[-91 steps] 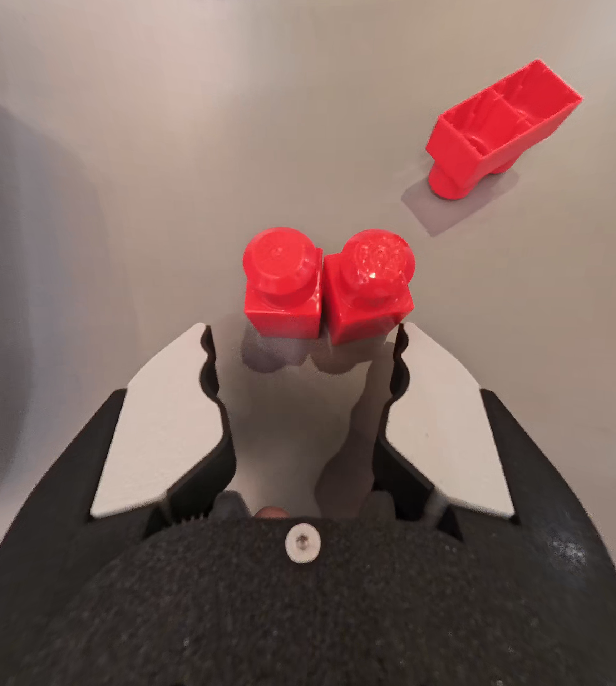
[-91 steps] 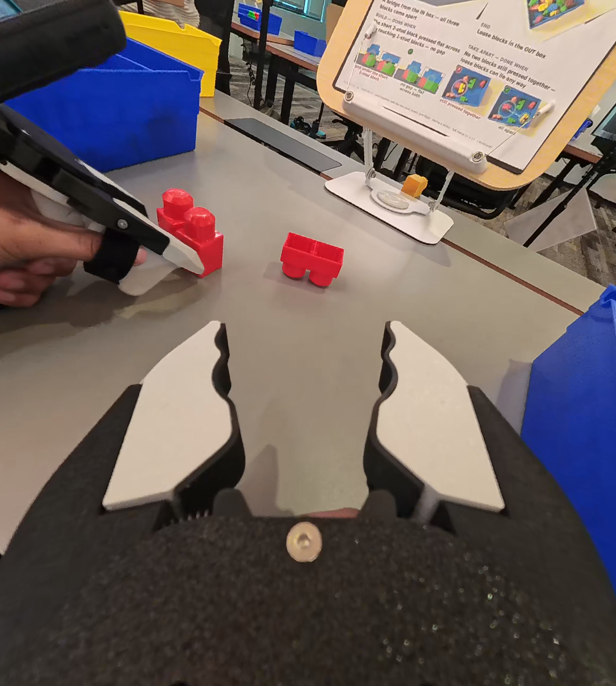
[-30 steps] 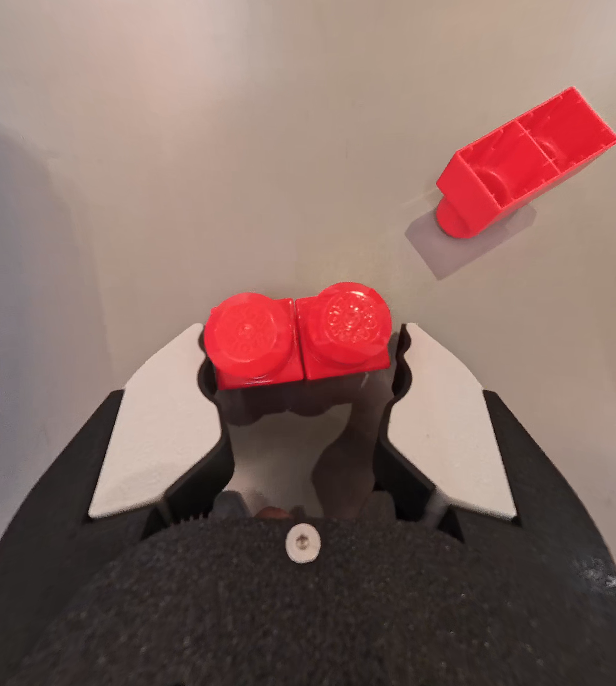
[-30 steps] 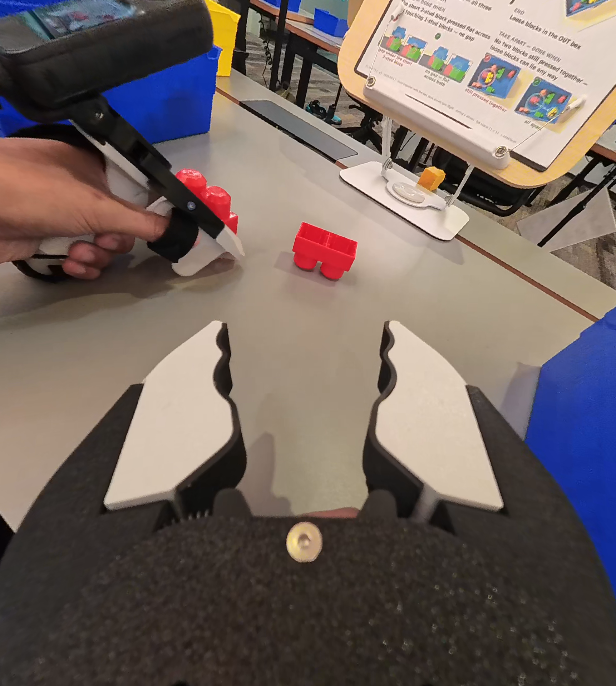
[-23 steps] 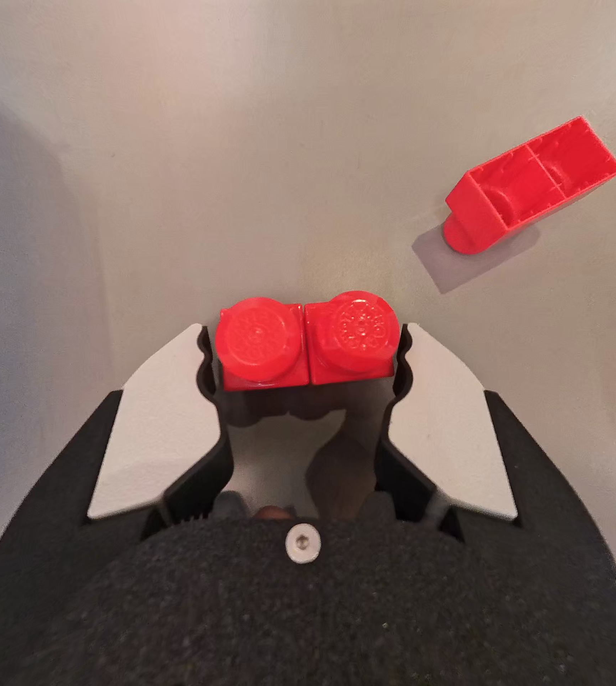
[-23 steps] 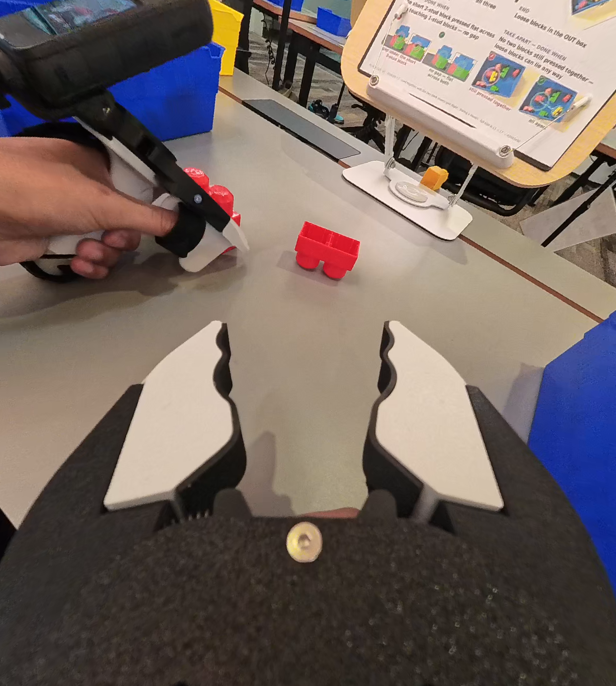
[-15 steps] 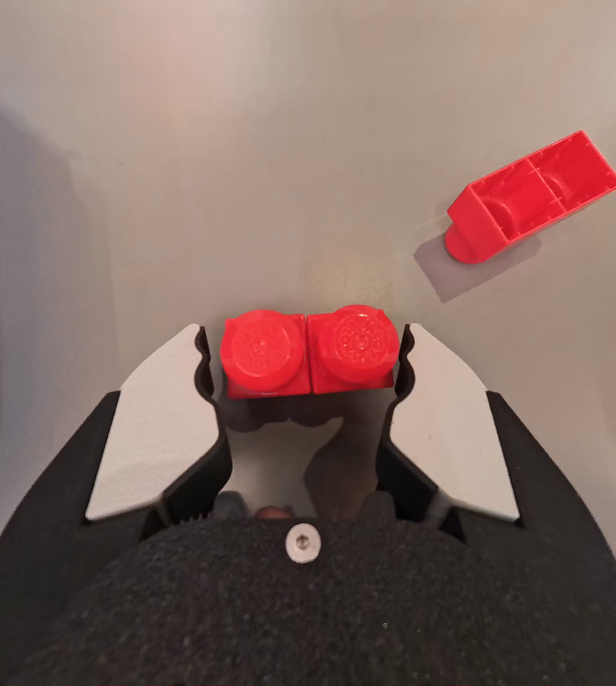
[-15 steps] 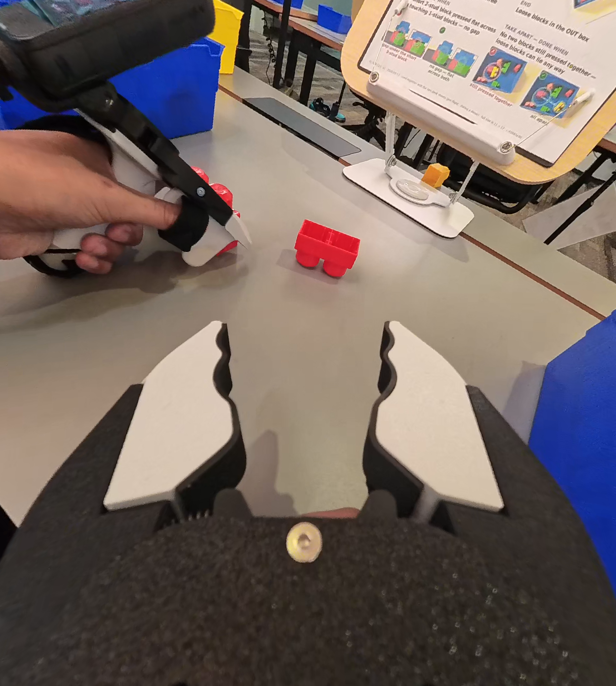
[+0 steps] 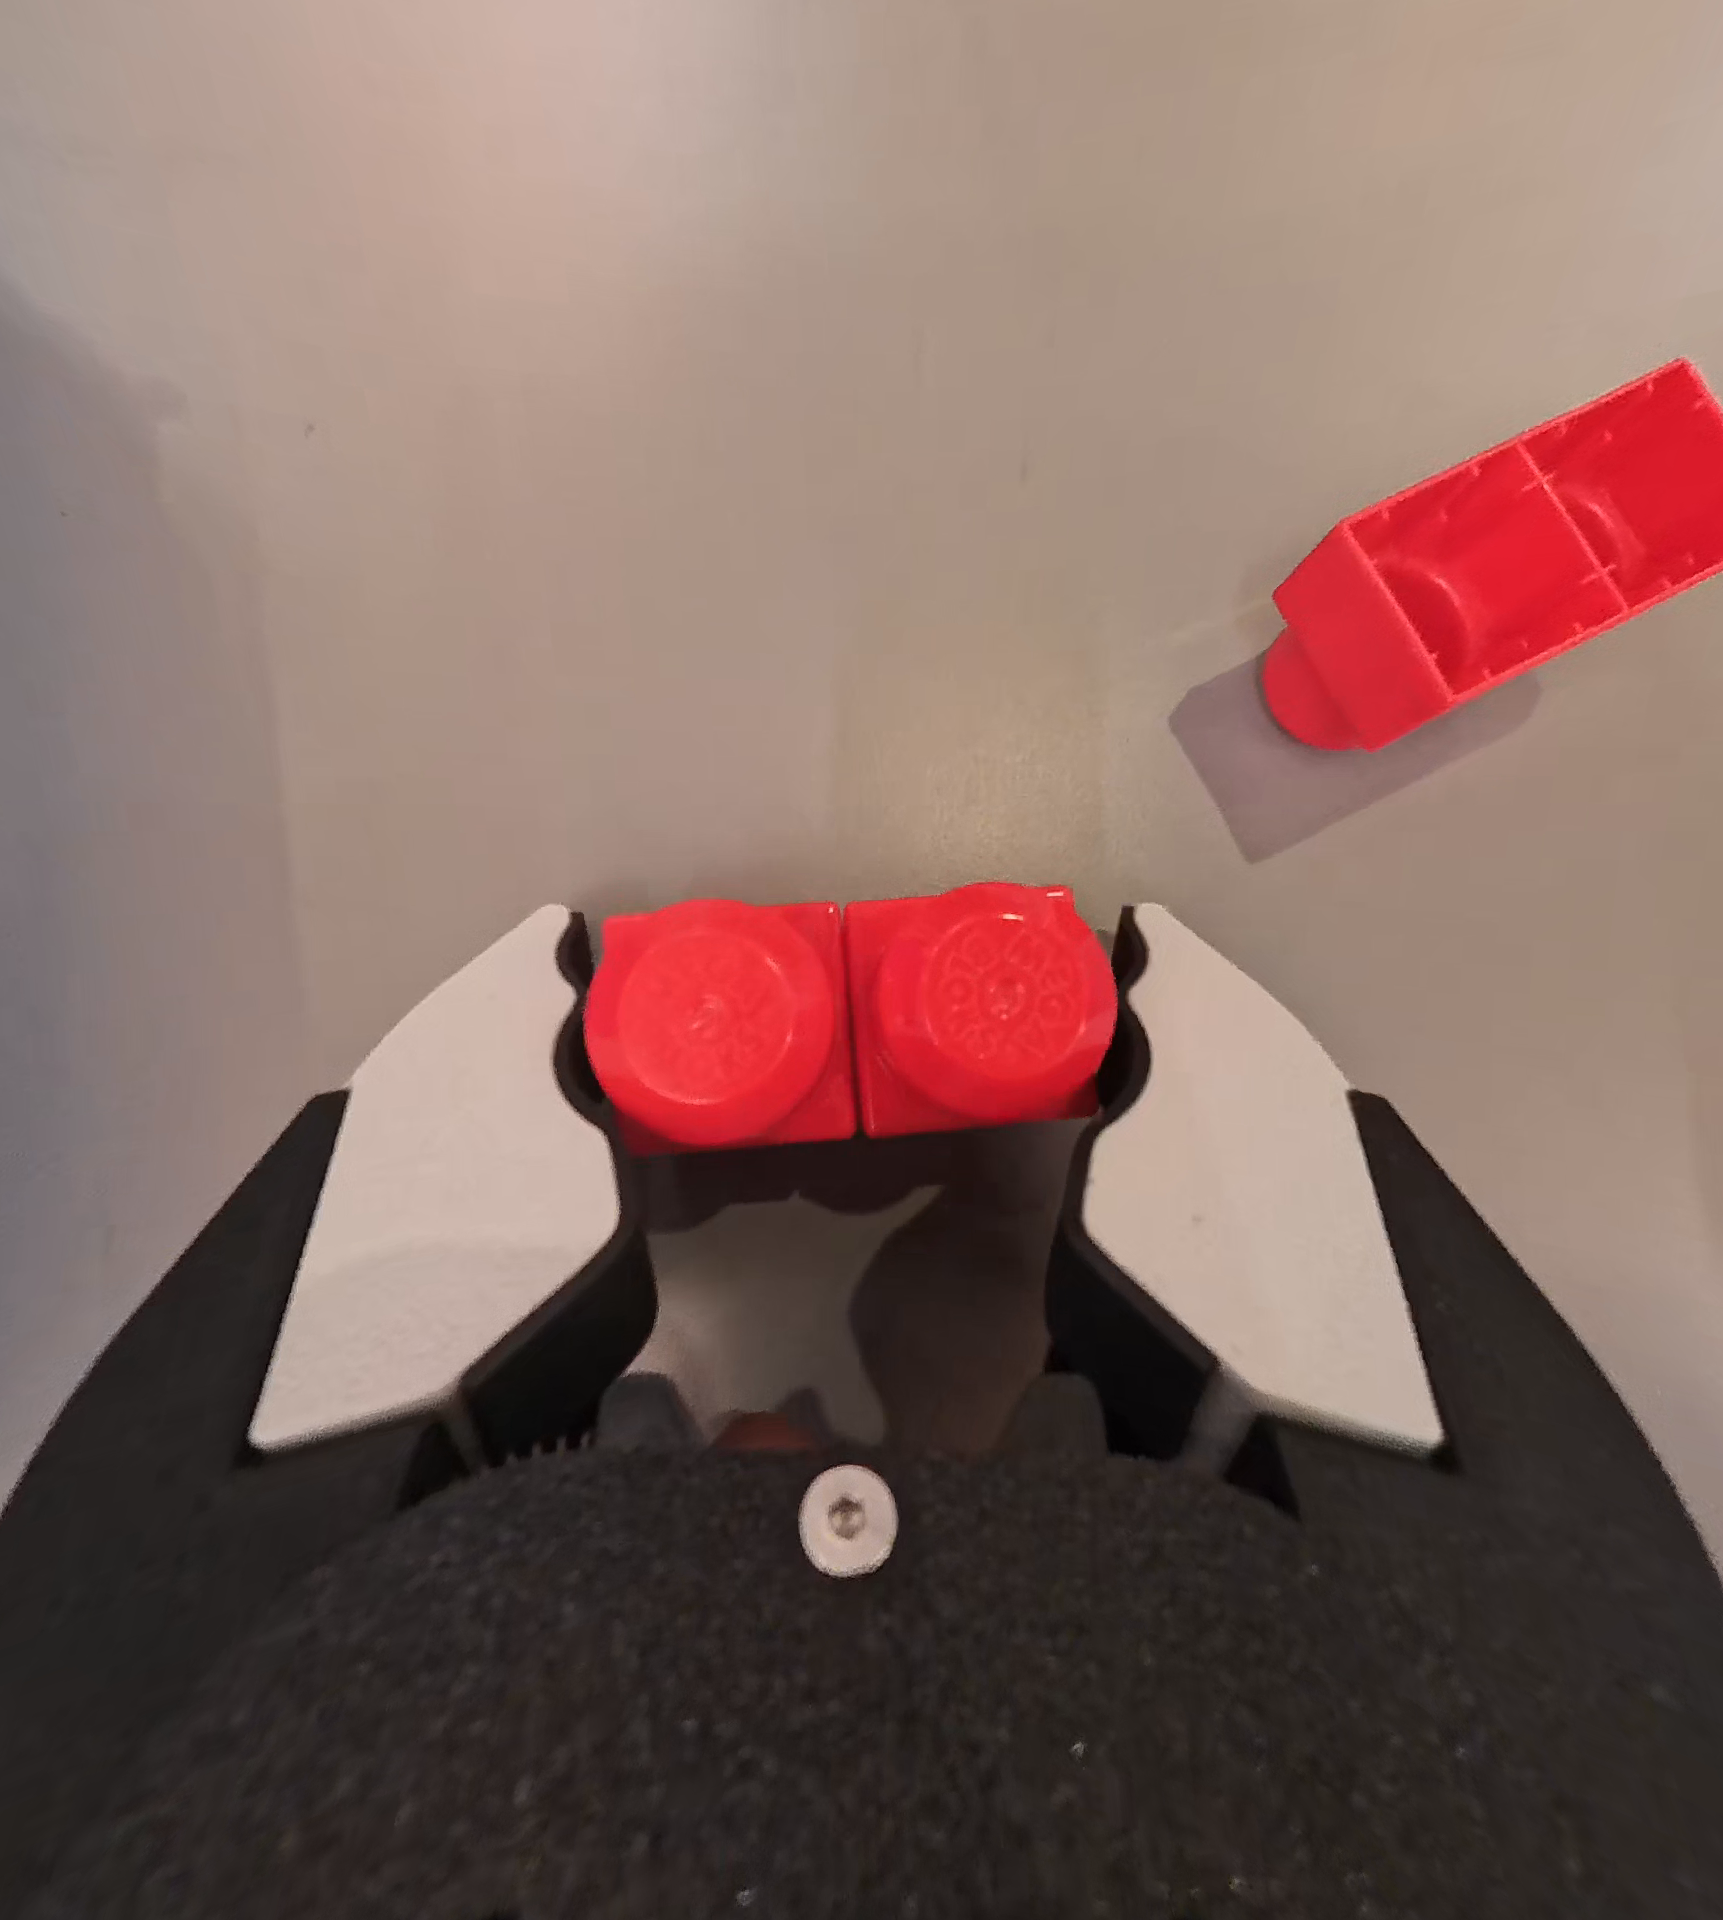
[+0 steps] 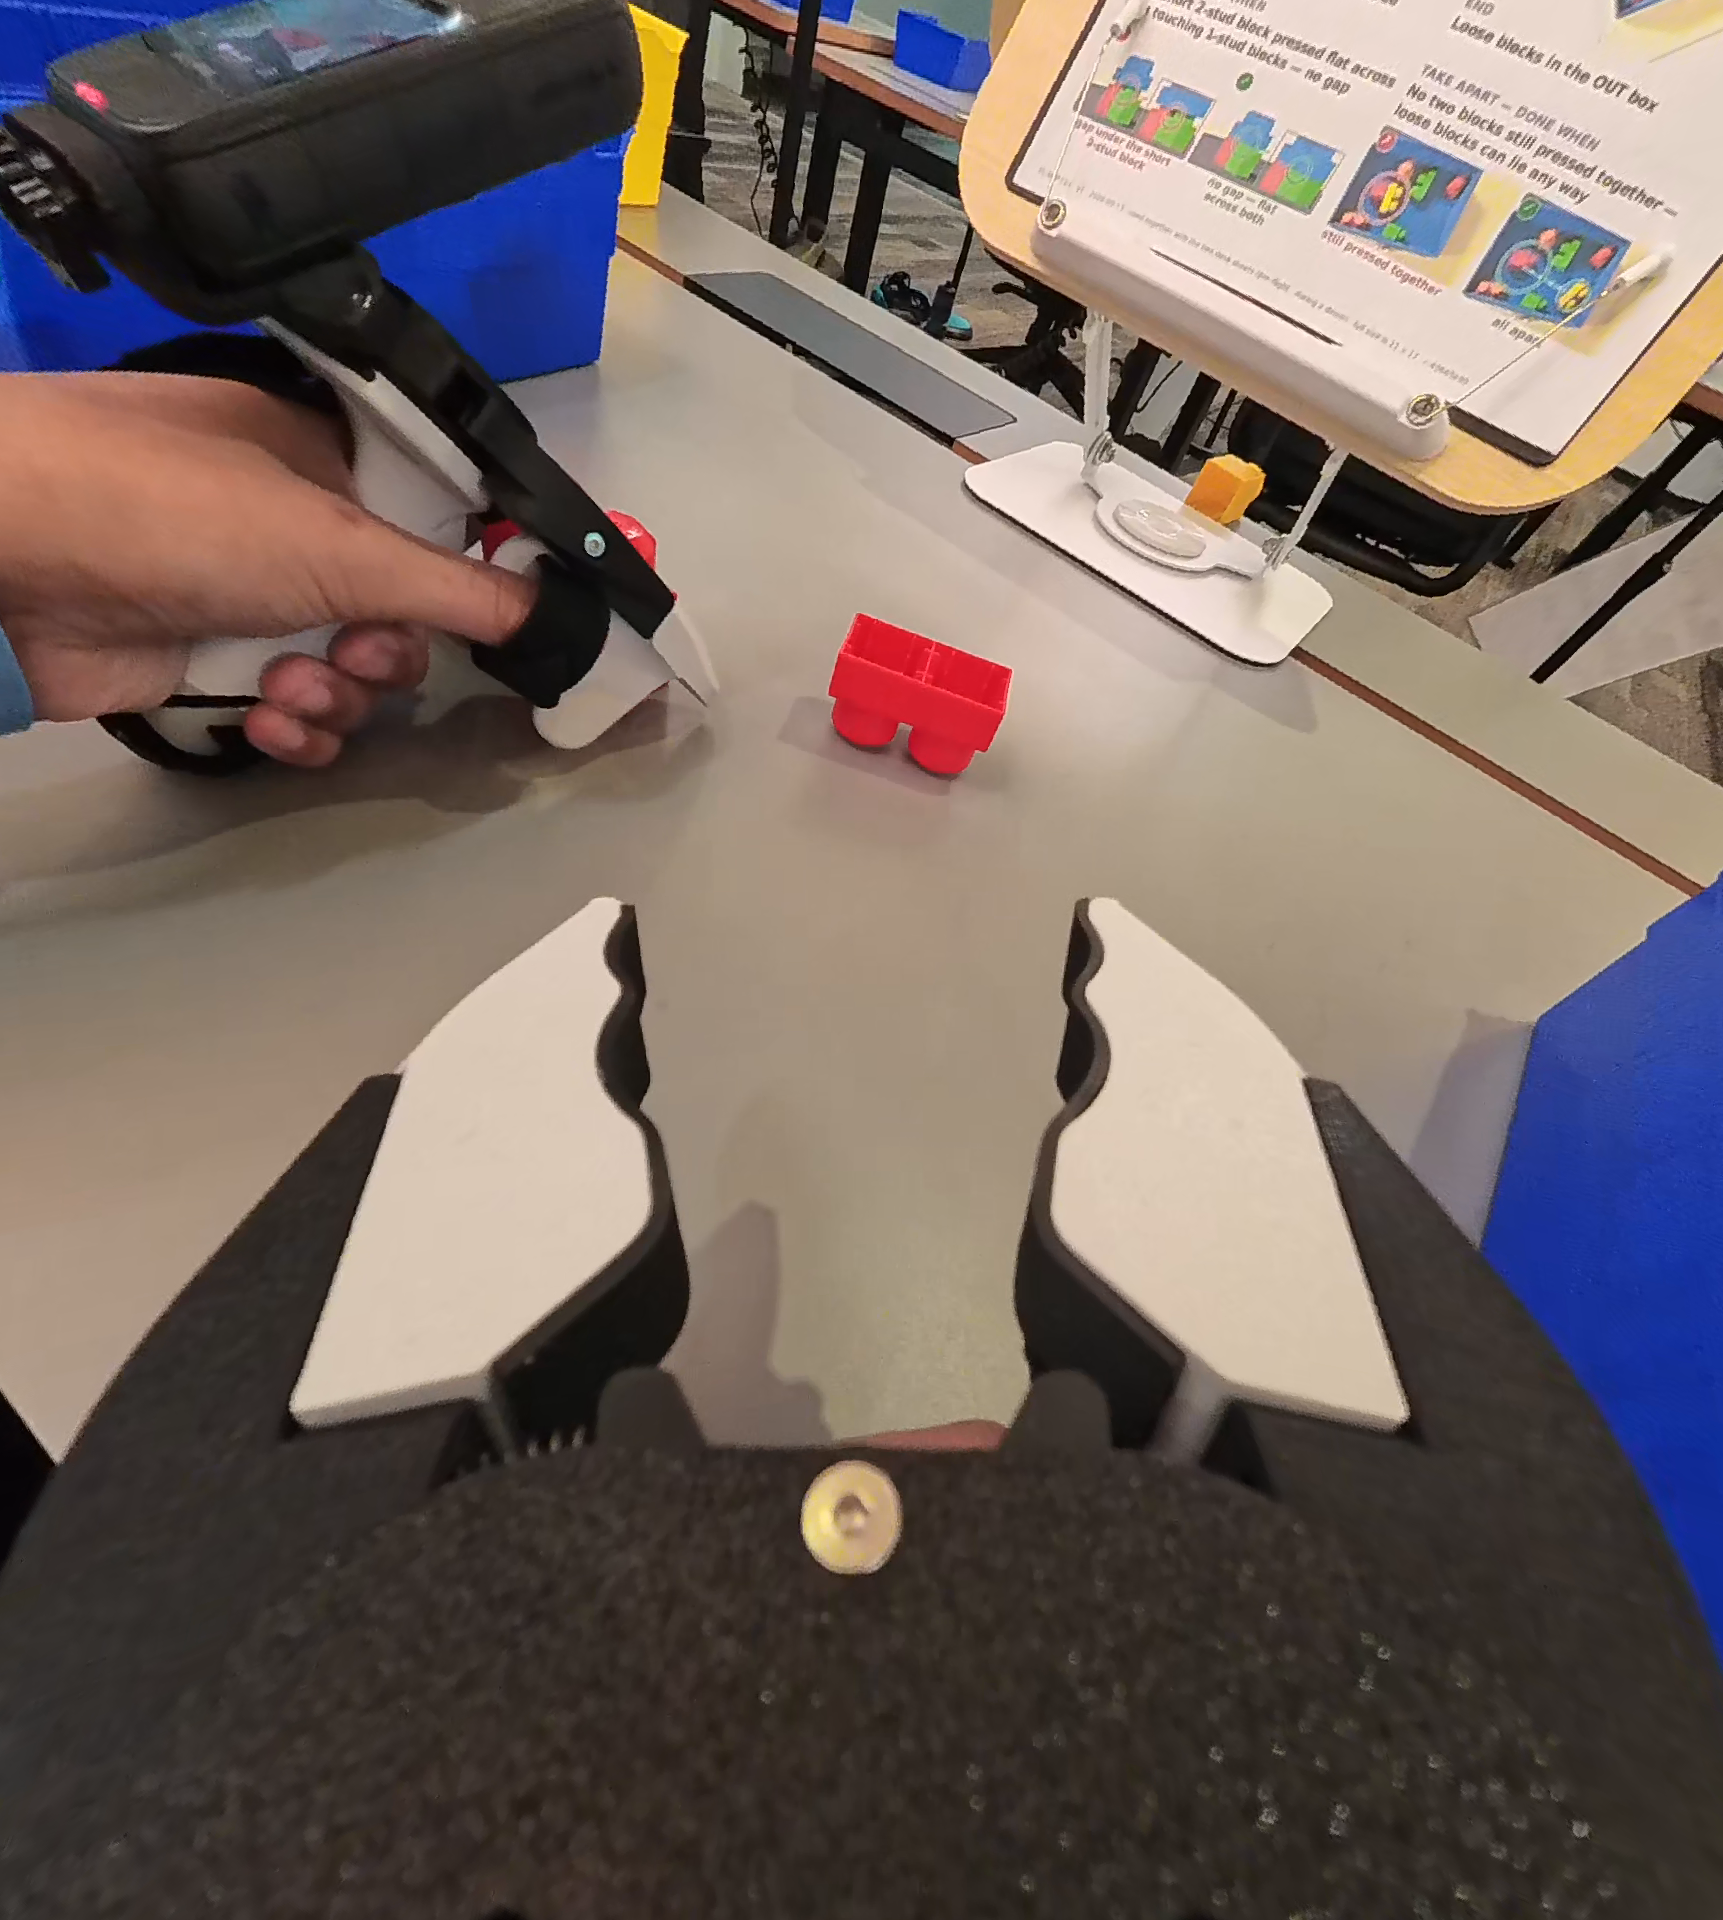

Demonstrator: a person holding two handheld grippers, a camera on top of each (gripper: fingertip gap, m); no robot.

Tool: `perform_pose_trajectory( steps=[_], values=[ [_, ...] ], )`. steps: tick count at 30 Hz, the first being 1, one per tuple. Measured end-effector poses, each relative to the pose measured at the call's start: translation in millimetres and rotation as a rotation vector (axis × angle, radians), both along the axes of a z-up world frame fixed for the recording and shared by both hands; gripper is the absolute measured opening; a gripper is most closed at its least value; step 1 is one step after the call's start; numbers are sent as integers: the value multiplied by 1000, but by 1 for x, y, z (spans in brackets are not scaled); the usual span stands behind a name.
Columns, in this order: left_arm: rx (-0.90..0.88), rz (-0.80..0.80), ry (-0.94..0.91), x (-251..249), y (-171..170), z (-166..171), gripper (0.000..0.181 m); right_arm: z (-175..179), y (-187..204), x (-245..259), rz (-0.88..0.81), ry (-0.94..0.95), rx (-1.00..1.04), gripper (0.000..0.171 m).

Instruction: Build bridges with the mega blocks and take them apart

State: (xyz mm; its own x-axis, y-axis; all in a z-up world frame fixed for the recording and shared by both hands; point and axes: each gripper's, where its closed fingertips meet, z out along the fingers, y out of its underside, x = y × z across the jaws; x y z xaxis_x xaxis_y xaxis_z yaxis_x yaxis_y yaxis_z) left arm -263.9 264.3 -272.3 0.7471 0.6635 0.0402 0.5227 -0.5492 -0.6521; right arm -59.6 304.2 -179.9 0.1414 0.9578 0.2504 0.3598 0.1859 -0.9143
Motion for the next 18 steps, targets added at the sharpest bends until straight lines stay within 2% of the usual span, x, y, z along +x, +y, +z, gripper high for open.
perform_pose_trajectory(
  steps=[12, 18],
  values=[
    [13, -44, 11, 2, -1, 1, 90, -2, 0, 0, -1, -7, -3, 77],
    [12, -166, 14, 10, -1, 1, 89, -3, 0, 0, 1, -8, -3, 77]
  ],
)
